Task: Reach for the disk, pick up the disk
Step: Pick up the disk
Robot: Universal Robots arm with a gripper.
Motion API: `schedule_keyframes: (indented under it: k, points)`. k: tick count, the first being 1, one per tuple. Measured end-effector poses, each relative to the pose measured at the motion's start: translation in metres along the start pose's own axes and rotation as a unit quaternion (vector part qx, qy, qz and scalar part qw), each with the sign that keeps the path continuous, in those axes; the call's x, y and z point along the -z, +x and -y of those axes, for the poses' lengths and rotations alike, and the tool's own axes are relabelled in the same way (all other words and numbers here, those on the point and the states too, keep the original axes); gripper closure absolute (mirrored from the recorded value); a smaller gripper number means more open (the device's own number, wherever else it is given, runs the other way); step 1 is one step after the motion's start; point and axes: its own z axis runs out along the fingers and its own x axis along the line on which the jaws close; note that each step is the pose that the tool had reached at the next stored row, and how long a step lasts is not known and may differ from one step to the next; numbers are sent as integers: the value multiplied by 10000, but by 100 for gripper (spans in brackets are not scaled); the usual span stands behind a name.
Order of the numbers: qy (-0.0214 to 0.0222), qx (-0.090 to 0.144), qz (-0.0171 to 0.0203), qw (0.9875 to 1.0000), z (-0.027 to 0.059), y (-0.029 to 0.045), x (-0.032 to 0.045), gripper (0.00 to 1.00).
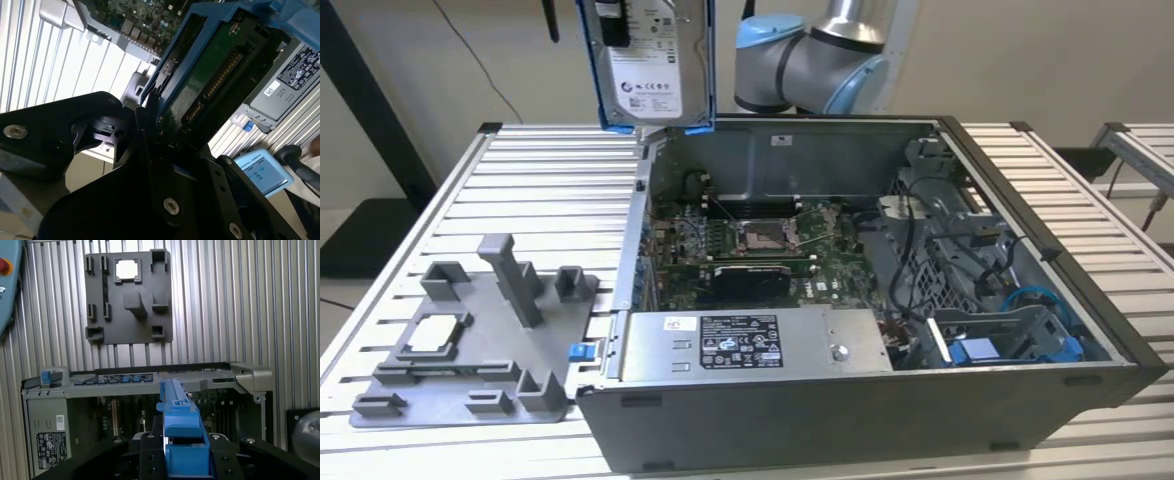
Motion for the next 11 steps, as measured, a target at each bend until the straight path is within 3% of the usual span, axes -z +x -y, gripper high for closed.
schedule_keyframes:
  k: [11]
  points:
    - [0,0,0,10000,490,-43,6,100]
